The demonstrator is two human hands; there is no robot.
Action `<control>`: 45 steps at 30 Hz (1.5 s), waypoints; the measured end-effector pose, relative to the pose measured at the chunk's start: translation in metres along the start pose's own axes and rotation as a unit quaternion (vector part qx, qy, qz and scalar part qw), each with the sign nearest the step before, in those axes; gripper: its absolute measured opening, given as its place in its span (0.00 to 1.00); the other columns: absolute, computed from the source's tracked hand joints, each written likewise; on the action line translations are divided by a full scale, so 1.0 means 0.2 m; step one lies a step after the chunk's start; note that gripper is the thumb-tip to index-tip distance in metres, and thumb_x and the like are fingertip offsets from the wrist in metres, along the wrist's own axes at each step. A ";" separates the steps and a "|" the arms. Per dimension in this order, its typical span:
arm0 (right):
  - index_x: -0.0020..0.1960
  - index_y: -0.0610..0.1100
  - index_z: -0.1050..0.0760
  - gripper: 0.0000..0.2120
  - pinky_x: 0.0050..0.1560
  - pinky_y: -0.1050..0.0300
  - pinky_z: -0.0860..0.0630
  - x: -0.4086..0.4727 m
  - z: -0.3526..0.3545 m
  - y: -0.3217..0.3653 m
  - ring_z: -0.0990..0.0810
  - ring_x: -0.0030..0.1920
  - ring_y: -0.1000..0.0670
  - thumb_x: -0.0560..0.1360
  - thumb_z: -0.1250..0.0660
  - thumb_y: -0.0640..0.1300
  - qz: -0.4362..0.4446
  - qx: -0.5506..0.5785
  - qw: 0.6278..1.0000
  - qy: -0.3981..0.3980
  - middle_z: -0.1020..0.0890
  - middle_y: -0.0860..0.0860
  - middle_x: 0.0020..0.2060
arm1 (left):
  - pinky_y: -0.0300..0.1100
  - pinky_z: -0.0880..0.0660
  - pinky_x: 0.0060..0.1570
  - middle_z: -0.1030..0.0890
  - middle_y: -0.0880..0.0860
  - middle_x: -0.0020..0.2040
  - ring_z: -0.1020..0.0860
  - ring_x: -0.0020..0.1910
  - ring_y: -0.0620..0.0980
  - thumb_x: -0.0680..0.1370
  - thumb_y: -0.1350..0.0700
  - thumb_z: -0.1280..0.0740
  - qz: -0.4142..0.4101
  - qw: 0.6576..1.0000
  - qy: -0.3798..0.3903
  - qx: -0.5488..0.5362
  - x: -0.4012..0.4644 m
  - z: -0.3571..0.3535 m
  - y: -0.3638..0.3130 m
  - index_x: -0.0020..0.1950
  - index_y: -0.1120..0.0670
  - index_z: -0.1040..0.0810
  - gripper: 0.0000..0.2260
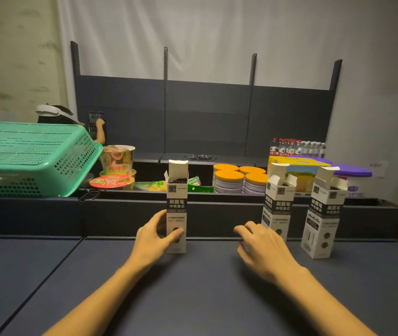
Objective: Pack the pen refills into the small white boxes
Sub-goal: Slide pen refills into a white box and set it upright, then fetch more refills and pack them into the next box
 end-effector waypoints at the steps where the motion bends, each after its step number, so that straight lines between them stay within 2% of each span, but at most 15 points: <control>1: 0.71 0.49 0.35 0.19 0.58 0.55 0.28 -0.01 -0.01 0.00 0.27 0.59 0.48 0.81 0.45 0.50 0.000 0.004 1.000 0.005 0.27 0.50 0.63 | 0.39 0.26 0.56 0.24 0.42 0.58 0.26 0.57 0.41 0.72 0.52 0.27 -0.003 1.000 0.003 0.013 -0.01 0.00 0.01 0.69 0.48 0.32 0.27; 4: 0.70 0.49 0.35 0.18 0.58 0.54 0.27 -0.03 -0.02 0.01 0.26 0.59 0.47 0.81 0.45 0.50 -0.002 0.012 1.000 0.016 0.27 0.49 0.63 | 0.35 0.28 0.54 0.23 0.47 0.62 0.26 0.58 0.41 0.72 0.52 0.26 -0.004 0.998 -0.003 0.067 -0.06 0.04 0.03 0.70 0.50 0.32 0.28; 7: 0.69 0.48 0.34 0.18 0.55 0.54 0.27 -0.07 -0.01 0.01 0.25 0.58 0.47 0.81 0.44 0.50 -0.008 0.022 1.000 0.014 0.26 0.49 0.62 | 0.40 0.28 0.57 0.24 0.51 0.63 0.25 0.60 0.46 0.73 0.51 0.27 0.008 0.989 -0.008 0.145 -0.13 0.10 0.06 0.70 0.52 0.30 0.27; 9: 0.68 0.48 0.33 0.17 0.53 0.53 0.26 -0.10 0.00 0.02 0.25 0.57 0.47 0.81 0.44 0.50 -0.014 0.025 1.000 0.010 0.24 0.49 0.60 | 0.42 0.26 0.56 0.23 0.50 0.61 0.24 0.57 0.46 0.74 0.49 0.28 0.001 0.978 -0.008 0.209 -0.20 0.15 0.06 0.67 0.51 0.27 0.22; 12: 0.67 0.47 0.32 0.16 0.51 0.52 0.25 -0.18 0.00 0.03 0.24 0.56 0.46 0.80 0.44 0.49 -0.024 0.032 0.999 0.003 0.23 0.49 0.59 | 0.42 0.26 0.48 0.22 0.48 0.56 0.24 0.51 0.47 0.76 0.48 0.32 -0.044 0.943 -0.007 0.329 -0.32 0.21 0.02 0.60 0.50 0.24 0.14; 16: 0.67 0.47 0.31 0.17 0.53 0.51 0.25 -0.24 0.03 0.11 0.24 0.58 0.45 0.80 0.44 0.49 -0.018 0.056 0.998 -0.004 0.22 0.48 0.60 | 0.45 0.27 0.42 0.21 0.51 0.51 0.22 0.49 0.54 0.77 0.49 0.33 -0.133 0.888 0.017 0.441 -0.42 0.25 -0.06 0.54 0.53 0.21 0.10; 20: 0.68 0.47 0.31 0.17 0.55 0.48 0.24 -0.24 0.04 0.21 0.23 0.59 0.44 0.80 0.43 0.49 -0.001 0.063 0.998 0.006 0.22 0.47 0.61 | 0.45 0.27 0.38 0.21 0.52 0.45 0.21 0.45 0.56 0.76 0.51 0.32 -0.135 0.885 -0.005 0.446 -0.49 0.35 -0.10 0.48 0.54 0.20 0.07; 27: 0.64 0.47 0.31 0.15 0.50 0.49 0.23 -0.14 0.11 0.52 0.22 0.55 0.44 0.79 0.43 0.49 0.031 0.055 0.998 -0.008 0.21 0.47 0.57 | 0.43 0.31 0.36 0.20 0.52 0.42 0.21 0.43 0.56 0.76 0.52 0.32 -0.115 0.890 -0.048 0.439 -0.63 0.59 -0.11 0.46 0.54 0.20 0.06; 30: 0.63 0.46 0.31 0.14 0.51 0.47 0.22 -0.08 0.14 0.74 0.23 0.57 0.42 0.79 0.42 0.49 0.056 0.066 0.996 -0.015 0.22 0.46 0.61 | 0.42 0.31 0.36 0.21 0.51 0.42 0.21 0.43 0.54 0.77 0.51 0.34 -0.097 0.891 -0.058 0.440 -0.69 0.77 -0.07 0.46 0.54 0.20 0.07; 36: 0.67 0.47 0.32 0.17 0.51 0.50 0.24 0.05 0.15 1.29 0.23 0.57 0.44 0.80 0.43 0.50 0.101 0.094 0.990 -0.022 0.21 0.47 0.58 | 0.41 0.35 0.37 0.22 0.49 0.43 0.23 0.44 0.52 0.78 0.51 0.36 -0.051 0.897 -0.096 0.429 -0.84 1.22 0.06 0.46 0.53 0.21 0.07; 41: 0.64 0.45 0.30 0.16 0.52 0.48 0.24 0.14 0.13 1.75 0.23 0.58 0.41 0.78 0.41 0.48 0.120 0.112 0.986 -0.025 0.20 0.46 0.58 | 0.42 0.31 0.39 0.21 0.49 0.44 0.23 0.46 0.52 0.78 0.51 0.36 -0.021 0.898 -0.104 0.427 -0.99 1.59 0.21 0.49 0.51 0.22 0.05; 45: 0.66 0.46 0.31 0.17 0.52 0.48 0.25 0.21 0.11 2.11 0.23 0.57 0.41 0.79 0.42 0.49 0.138 0.122 0.983 -0.018 0.20 0.46 0.56 | 0.42 0.31 0.40 0.21 0.48 0.46 0.23 0.46 0.50 0.78 0.52 0.36 -0.016 0.898 -0.100 0.428 -1.11 1.87 0.32 0.53 0.50 0.23 0.06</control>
Point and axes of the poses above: each hand's wrist, its own x-axis towards the middle knuckle, its own z-axis out of the back of the hand, y = z × x, the point moved 8 cm from there along x, towards the middle knuckle
